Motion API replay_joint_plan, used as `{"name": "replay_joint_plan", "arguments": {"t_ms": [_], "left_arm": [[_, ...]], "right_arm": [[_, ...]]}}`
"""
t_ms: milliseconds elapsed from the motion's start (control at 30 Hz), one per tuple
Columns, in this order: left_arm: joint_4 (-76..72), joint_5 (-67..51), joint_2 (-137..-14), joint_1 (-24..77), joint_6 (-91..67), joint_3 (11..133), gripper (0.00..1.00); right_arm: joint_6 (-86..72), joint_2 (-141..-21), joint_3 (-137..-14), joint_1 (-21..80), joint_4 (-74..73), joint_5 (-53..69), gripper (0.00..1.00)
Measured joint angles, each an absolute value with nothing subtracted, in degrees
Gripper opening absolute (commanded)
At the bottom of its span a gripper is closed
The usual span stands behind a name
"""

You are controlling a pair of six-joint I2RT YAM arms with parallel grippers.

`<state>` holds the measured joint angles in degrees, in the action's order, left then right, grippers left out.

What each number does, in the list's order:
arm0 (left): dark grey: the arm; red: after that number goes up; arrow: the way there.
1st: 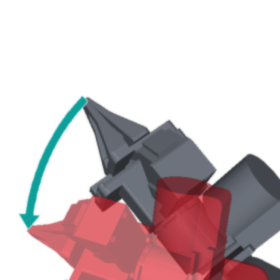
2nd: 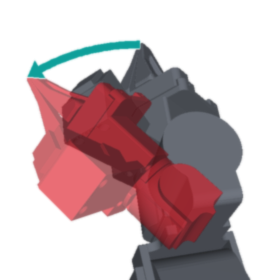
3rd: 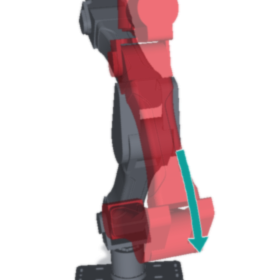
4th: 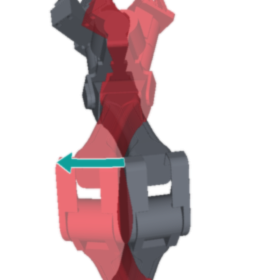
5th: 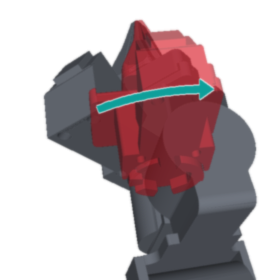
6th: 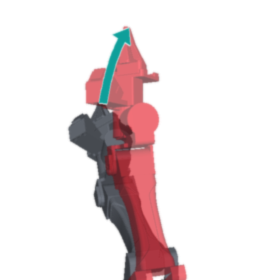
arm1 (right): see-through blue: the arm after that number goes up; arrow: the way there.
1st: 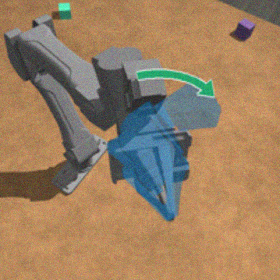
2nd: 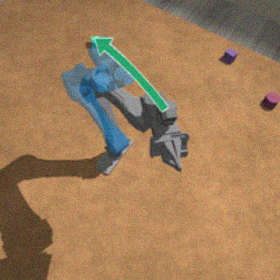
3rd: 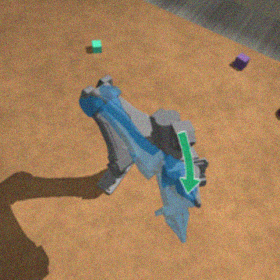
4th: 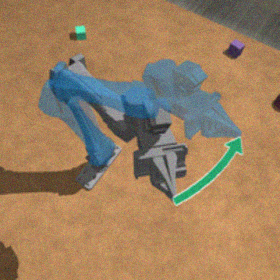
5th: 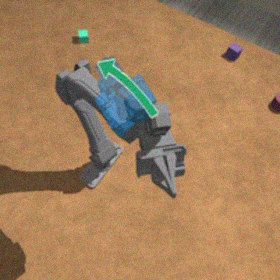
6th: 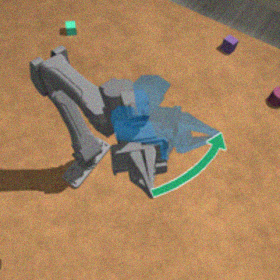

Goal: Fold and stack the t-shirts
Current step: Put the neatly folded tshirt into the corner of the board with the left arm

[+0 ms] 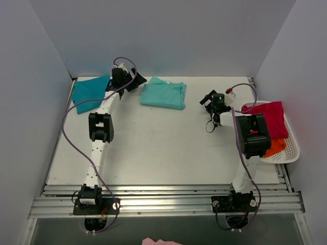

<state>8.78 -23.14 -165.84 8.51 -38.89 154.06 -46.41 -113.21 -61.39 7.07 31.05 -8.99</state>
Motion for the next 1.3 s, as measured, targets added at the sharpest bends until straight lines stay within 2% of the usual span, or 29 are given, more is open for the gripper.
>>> {"name": "replay_joint_plan", "arguments": {"t_ms": [100, 300, 533, 667, 833, 1033, 1300], "left_arm": [[5.8, -23.2, -164.4, 6.9, -40.0, 148.6, 0.94], [6.3, -17.2, -145.9, 7.0, -37.9, 126.6, 0.94], [6.2, -14.1, -127.3, 8.2, -35.7, 113.3, 0.94], [5.5, -13.8, -125.2, 9.5, -36.1, 106.1, 0.94], [4.2, -12.8, -125.2, 12.2, -43.0, 88.4, 0.94], [-9.6, -8.9, -116.2, 16.5, -59.1, 70.7, 0.94], [-14.5, -0.6, -118.7, 25.2, -75.5, 70.0, 0.94]], "right_arm": [[-46.4, -113.2, -61.4, 7.1, 31.1, -8.7, 0.98], [-46.5, -113.2, -61.4, 7.2, 31.4, -8.0, 0.98], [-46.5, -113.2, -61.3, 7.2, 31.5, -7.1, 0.98], [-46.5, -113.2, -61.2, 7.3, 31.7, -7.0, 0.97], [-46.5, -113.1, -60.9, 7.3, 32.2, -7.0, 0.98], [-46.5, -113.1, -60.7, 7.6, 32.7, -7.0, 0.97], [-46.7, -113.0, -60.3, 7.5, 33.0, -7.0, 0.97]]}}
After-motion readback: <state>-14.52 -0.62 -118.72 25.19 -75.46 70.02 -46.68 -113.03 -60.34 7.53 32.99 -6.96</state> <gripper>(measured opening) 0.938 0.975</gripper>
